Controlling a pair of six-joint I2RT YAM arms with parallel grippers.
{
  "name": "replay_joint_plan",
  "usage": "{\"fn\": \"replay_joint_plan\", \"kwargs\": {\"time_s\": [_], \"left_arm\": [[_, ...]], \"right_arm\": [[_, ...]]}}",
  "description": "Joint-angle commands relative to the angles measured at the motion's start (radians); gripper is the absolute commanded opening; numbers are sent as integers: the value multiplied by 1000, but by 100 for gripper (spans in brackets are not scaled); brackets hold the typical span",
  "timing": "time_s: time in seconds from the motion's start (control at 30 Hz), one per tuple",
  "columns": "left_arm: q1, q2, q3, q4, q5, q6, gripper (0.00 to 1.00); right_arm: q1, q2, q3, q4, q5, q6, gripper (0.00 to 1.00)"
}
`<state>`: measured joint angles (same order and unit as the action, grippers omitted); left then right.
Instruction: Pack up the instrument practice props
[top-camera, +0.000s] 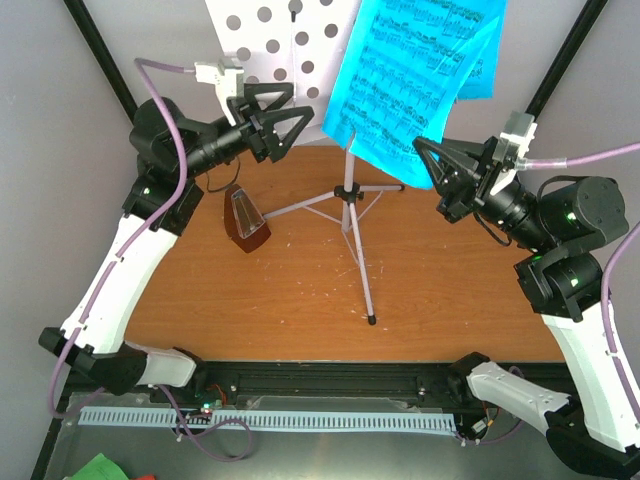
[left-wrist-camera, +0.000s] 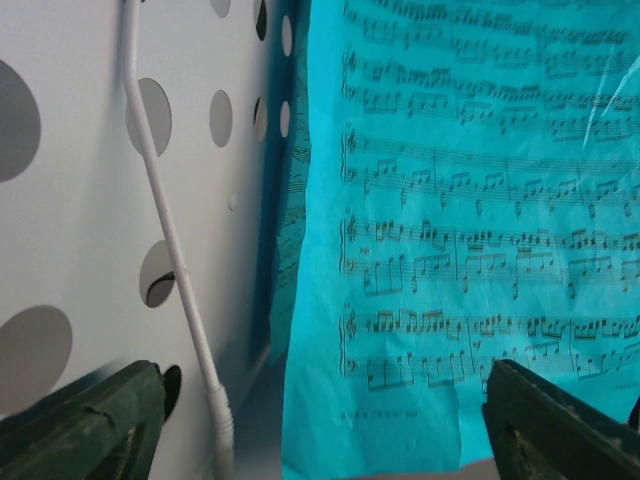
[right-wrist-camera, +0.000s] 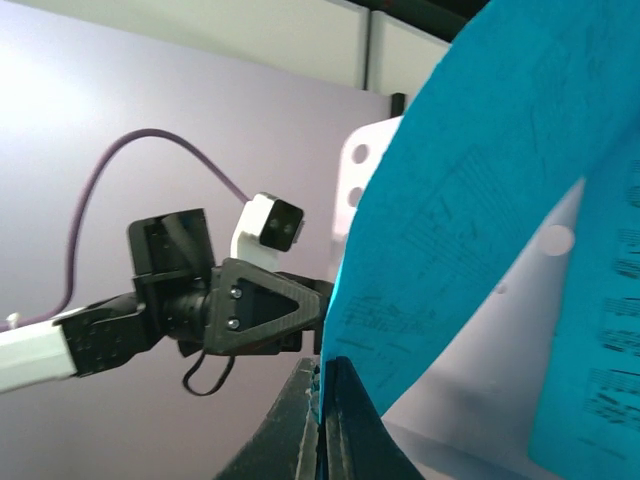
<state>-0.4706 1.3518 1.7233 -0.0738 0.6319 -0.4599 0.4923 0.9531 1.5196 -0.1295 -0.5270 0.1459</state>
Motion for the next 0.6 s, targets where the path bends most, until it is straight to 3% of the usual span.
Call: {"fn": "replay_joint_plan", "kwargs": {"time_s": [0.0, 0.23, 0.57], "left_arm": [[-3, -81, -83, 50, 32, 32, 91], [-3, -225, -319, 105, 129, -3, 92], [-3, -446, -665, 67, 34, -10, 99]], "right_arm": [[-5, -49, -41, 14, -144, -8, 3], [-5, -136, -239, -12, -172, 71, 3], [-5, -271, -717, 69, -124, 384, 3]]}}
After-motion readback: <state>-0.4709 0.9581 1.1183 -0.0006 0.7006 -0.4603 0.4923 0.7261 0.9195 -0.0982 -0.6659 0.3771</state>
